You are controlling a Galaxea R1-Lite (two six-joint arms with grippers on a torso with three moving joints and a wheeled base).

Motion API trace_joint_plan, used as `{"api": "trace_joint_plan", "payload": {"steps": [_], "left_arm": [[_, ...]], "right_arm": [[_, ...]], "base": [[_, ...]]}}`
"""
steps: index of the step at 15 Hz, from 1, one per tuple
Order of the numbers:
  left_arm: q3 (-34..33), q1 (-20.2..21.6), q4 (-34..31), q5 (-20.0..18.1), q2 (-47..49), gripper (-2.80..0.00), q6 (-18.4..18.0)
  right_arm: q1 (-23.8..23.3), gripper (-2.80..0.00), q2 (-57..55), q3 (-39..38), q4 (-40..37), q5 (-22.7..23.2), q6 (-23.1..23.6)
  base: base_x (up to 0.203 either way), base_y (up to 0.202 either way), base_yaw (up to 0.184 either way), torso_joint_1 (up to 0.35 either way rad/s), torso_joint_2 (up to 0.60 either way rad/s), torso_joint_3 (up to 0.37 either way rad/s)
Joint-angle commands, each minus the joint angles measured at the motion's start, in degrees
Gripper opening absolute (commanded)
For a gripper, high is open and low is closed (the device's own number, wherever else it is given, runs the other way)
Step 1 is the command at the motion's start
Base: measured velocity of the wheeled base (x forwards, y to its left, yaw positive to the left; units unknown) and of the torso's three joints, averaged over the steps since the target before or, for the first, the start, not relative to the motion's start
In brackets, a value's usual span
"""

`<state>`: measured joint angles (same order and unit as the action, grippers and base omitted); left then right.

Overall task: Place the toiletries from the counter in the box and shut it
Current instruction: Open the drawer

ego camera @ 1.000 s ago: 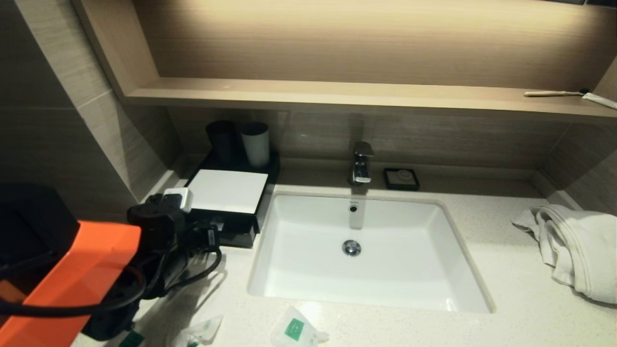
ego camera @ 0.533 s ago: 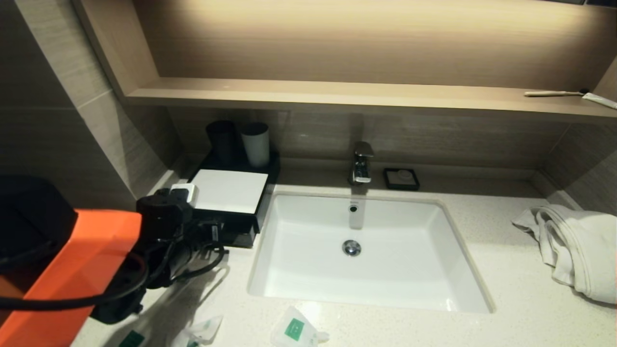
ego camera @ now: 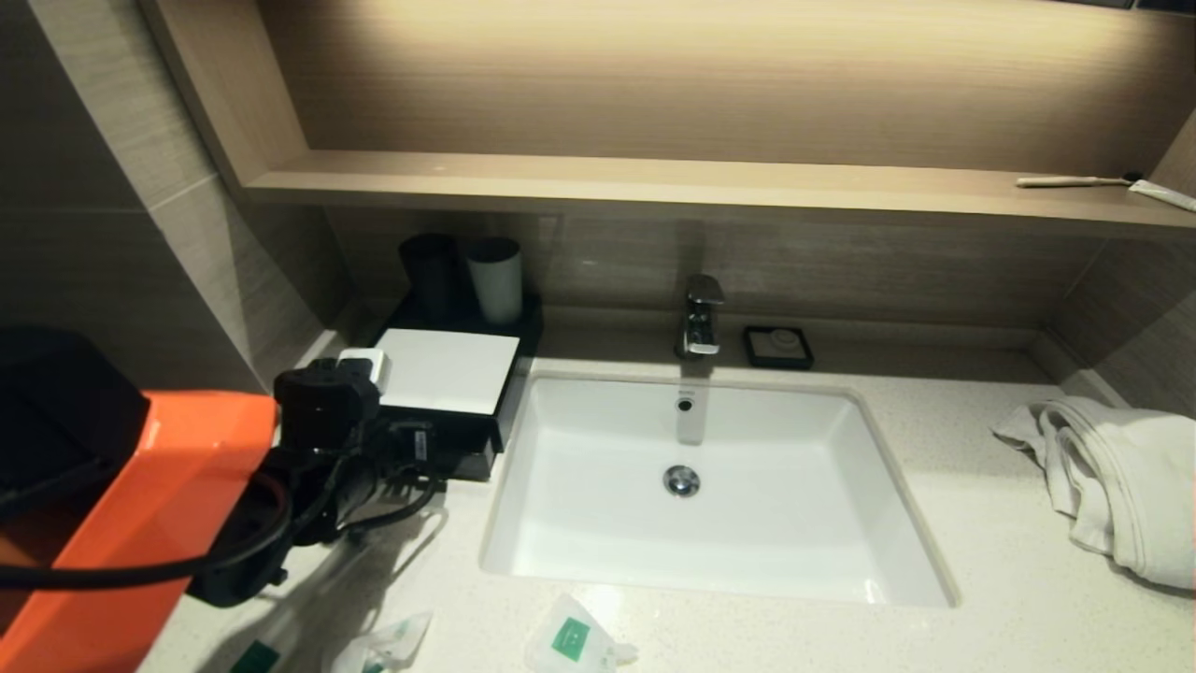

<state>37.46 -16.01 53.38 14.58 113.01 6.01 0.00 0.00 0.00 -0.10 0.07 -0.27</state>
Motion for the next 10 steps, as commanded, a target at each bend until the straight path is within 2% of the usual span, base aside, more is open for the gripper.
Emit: {"api": "trace_joint_plan", "payload": {"steps": [1, 10], "left_arm": [[0.81, 0.23, -0.37, 0.10, 0.07, -2.80, 0.05], [2.53, 0.27, -5.72, 0.01, 0.37, -2.80, 0.05]], "right_arm": [[0.00, -2.80, 0.00, 0.00, 0.01, 0.02, 0.00], [0.00, -2.80, 0.00, 0.00, 0.01, 0.02, 0.00]], "base": [[0.000, 0.000, 0.000, 0.000, 0.00, 0.000], [0.000, 0.000, 0.000, 0.000, 0.00, 0.000]]}}
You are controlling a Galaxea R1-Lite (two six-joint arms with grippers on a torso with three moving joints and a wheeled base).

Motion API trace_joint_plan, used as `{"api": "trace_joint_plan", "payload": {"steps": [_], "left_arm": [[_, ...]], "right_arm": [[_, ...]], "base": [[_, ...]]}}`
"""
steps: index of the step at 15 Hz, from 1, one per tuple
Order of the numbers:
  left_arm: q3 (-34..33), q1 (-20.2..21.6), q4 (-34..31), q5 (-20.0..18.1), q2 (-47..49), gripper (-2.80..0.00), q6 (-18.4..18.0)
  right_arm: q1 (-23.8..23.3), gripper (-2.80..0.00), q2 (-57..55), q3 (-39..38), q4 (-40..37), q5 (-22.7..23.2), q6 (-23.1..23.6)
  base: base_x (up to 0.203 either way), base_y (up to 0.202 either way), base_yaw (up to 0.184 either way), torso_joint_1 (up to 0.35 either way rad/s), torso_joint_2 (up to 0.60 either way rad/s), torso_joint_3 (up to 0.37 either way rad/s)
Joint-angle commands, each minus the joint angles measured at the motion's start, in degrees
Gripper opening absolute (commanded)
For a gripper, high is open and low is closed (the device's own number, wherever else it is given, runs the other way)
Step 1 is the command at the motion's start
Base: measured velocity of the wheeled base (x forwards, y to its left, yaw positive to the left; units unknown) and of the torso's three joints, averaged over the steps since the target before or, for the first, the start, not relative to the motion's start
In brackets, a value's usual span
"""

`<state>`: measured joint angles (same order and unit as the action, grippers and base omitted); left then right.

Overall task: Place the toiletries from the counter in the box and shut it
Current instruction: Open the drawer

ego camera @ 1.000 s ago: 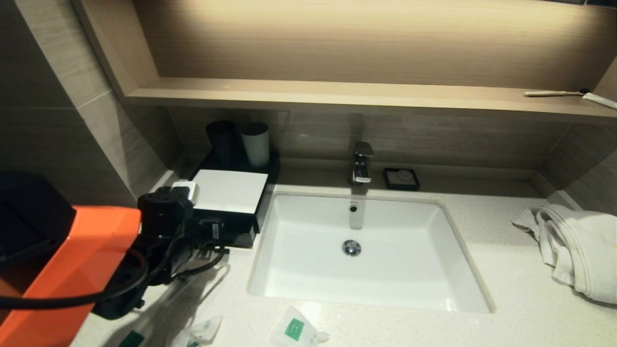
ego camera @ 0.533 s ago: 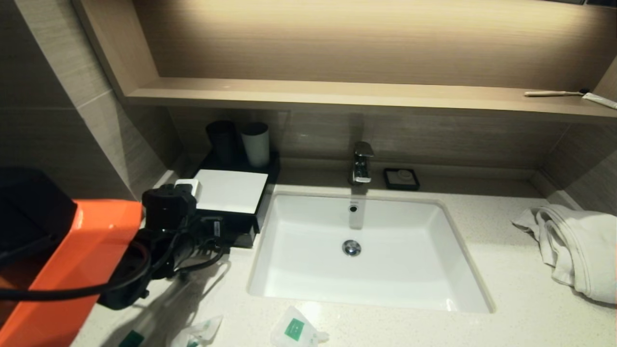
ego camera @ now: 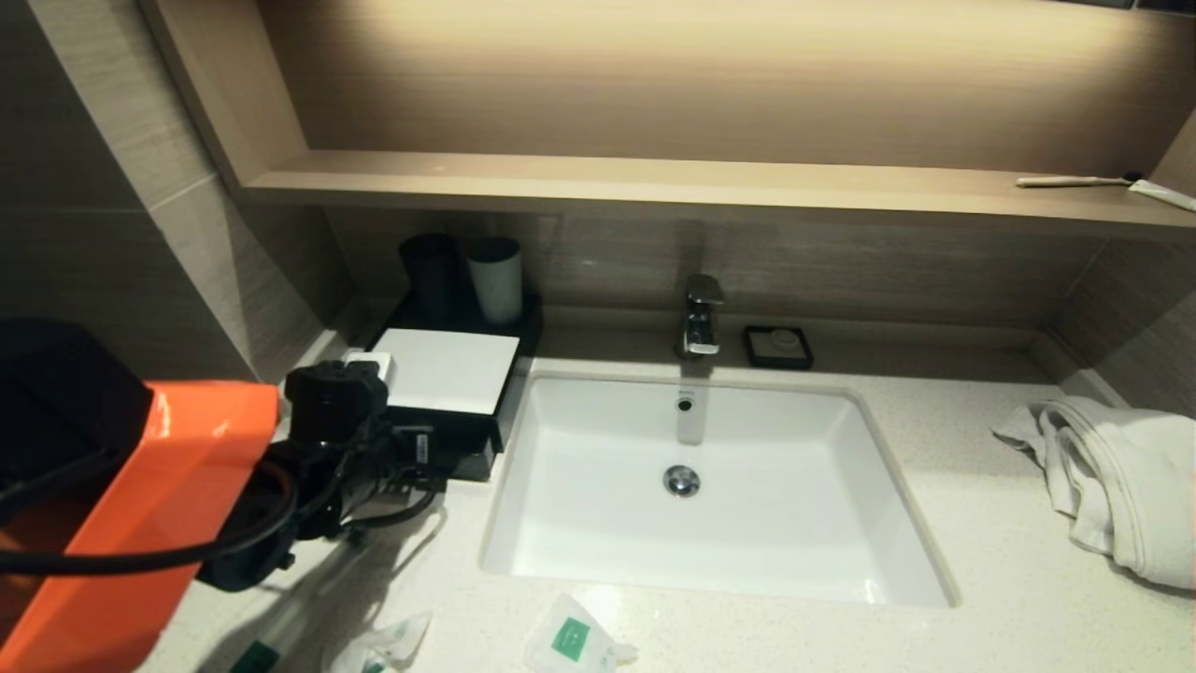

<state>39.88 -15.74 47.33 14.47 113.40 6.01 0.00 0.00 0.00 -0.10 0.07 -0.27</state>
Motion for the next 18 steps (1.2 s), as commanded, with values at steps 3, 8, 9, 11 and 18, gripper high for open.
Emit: {"api": "trace_joint_plan", "payload": {"steps": [3, 8, 9, 11, 18], "left_arm": [[0.44, 0.01, -1.14, 0.07, -0.34, -2.80, 0.06], [1.09, 0.01, -4.96, -0.06, -1.51, -2.80, 0.06], [1.00, 0.01, -5.54, -0.12, -1.63, -2.80, 0.06], [0.73, 0.01, -6.11, -0.09, -1.81, -2.80, 0.06], [-0.17, 0.01, -10.91, -0.23, -5.07, -2.80, 0.14]], "right_arm": [[0.00, -2.80, 0.00, 0.00, 0.01, 0.02, 0.00], [0.00, -2.80, 0.00, 0.00, 0.01, 0.02, 0.00], [0.00, -2.80, 0.00, 0.00, 0.01, 0.02, 0.00], [0.00, -2.80, 0.00, 0.00, 0.01, 0.02, 0.00], [0.00, -2.80, 0.00, 0.00, 0.01, 0.02, 0.00]], "base": [[0.000, 0.000, 0.000, 0.000, 0.00, 0.000], [0.000, 0.000, 0.000, 0.000, 0.00, 0.000], [0.000, 0.000, 0.000, 0.000, 0.00, 0.000], [0.000, 0.000, 0.000, 0.000, 0.00, 0.000], [0.000, 0.000, 0.000, 0.000, 0.00, 0.000]]}}
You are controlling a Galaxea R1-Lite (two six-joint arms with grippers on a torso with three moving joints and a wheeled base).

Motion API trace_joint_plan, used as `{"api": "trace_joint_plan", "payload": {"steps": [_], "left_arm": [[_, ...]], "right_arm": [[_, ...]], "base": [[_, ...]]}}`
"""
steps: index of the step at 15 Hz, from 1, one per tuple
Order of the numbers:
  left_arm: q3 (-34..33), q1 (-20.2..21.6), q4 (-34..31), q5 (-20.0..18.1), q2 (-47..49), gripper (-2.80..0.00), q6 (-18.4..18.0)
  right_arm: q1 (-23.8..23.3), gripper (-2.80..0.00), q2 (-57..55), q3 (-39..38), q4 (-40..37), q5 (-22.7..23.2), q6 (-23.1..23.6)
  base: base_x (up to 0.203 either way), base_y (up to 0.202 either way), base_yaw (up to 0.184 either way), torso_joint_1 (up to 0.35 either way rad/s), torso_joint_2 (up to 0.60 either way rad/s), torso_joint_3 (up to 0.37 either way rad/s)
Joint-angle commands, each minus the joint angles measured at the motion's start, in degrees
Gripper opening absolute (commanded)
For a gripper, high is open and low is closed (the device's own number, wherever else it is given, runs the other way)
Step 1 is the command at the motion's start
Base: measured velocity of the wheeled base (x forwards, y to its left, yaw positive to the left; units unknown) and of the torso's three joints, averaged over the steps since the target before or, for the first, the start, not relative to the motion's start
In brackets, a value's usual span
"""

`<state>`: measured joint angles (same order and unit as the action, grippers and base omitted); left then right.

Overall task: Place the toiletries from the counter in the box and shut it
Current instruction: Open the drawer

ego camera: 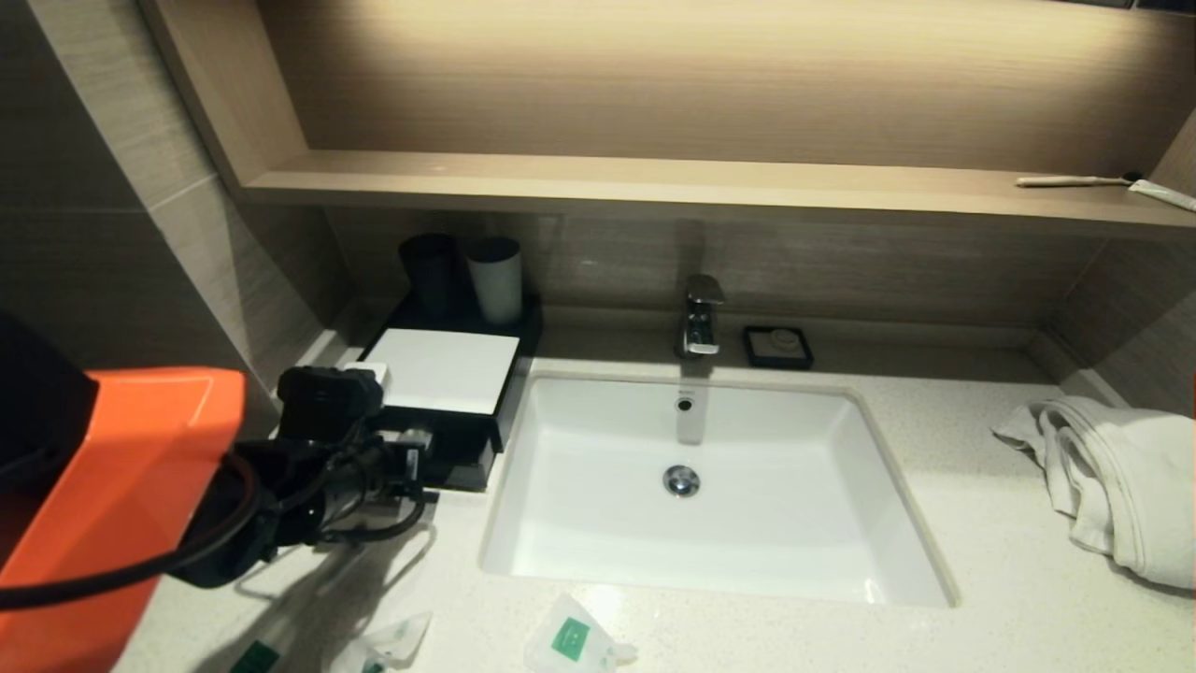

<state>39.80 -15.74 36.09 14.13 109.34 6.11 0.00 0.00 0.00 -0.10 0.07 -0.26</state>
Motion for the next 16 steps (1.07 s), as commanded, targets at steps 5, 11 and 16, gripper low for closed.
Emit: {"api": "trace_joint_plan", "payload": {"steps": [5, 11, 16], "left_arm": [[-3.23, 0.00, -0.50, 0.07, -2.05, -2.80, 0.13], [-6.00, -0.05, -0.85, 0.09, -5.23, -2.80, 0.13], [-8.24, -0.07, -0.76, 0.02, -7.02, -2.80, 0.13]], "right_arm": [[0.00, -2.80, 0.00, 0.00, 0.01, 0.01, -0.01], [0.00, -2.80, 0.00, 0.00, 0.01, 0.01, -0.01], [0.00, -2.80, 0.00, 0.00, 0.01, 0.01, -0.01]], "base": [[0.000, 0.000, 0.000, 0.000, 0.00, 0.000], [0.000, 0.000, 0.000, 0.000, 0.00, 0.000], [0.000, 0.000, 0.000, 0.000, 0.00, 0.000]]}}
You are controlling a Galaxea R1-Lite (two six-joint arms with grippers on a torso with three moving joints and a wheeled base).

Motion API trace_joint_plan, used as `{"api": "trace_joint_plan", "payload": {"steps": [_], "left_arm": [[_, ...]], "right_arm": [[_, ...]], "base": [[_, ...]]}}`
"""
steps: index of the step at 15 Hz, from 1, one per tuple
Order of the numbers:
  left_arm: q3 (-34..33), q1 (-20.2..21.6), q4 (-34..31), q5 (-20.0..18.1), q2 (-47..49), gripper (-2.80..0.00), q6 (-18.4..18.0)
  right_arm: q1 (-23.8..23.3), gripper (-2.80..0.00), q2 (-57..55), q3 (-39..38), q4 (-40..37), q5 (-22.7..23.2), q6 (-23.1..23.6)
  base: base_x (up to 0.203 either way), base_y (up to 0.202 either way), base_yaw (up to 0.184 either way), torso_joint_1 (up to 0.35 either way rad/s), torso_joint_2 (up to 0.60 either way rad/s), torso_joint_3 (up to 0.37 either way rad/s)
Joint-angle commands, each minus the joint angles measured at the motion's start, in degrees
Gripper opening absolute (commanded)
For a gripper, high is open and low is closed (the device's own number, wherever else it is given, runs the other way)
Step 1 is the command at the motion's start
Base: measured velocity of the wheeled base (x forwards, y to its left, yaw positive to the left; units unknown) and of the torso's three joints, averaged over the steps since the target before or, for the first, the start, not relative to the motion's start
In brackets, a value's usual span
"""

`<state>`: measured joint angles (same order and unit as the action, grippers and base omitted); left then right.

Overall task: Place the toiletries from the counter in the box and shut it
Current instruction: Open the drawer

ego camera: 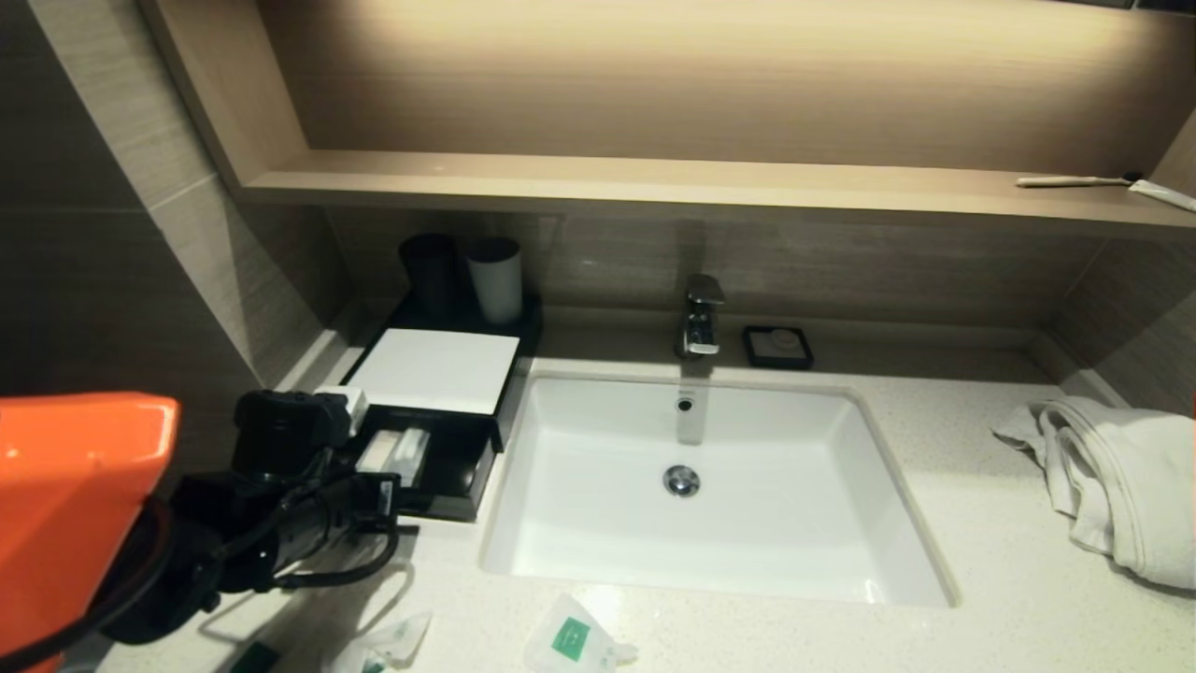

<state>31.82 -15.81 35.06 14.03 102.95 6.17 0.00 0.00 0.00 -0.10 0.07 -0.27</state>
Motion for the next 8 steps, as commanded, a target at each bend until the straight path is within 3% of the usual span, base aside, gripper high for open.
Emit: {"api": "trace_joint_plan", "payload": {"steps": [1, 8], "left_arm": [[-0.09, -0.01, 0.23, 0.12, -0.56, -2.80, 0.07], [-1.09, -0.01, -0.64, 0.12, -1.93, -2.80, 0.07]], "right_arm": [[0.00, -2.80, 0.00, 0.00, 0.01, 0.01, 0.00], [0.00, -2.80, 0.00, 0.00, 0.01, 0.01, 0.00]], "base": [[0.000, 0.000, 0.000, 0.000, 0.00, 0.000], [0.000, 0.000, 0.000, 0.000, 0.00, 0.000]]}}
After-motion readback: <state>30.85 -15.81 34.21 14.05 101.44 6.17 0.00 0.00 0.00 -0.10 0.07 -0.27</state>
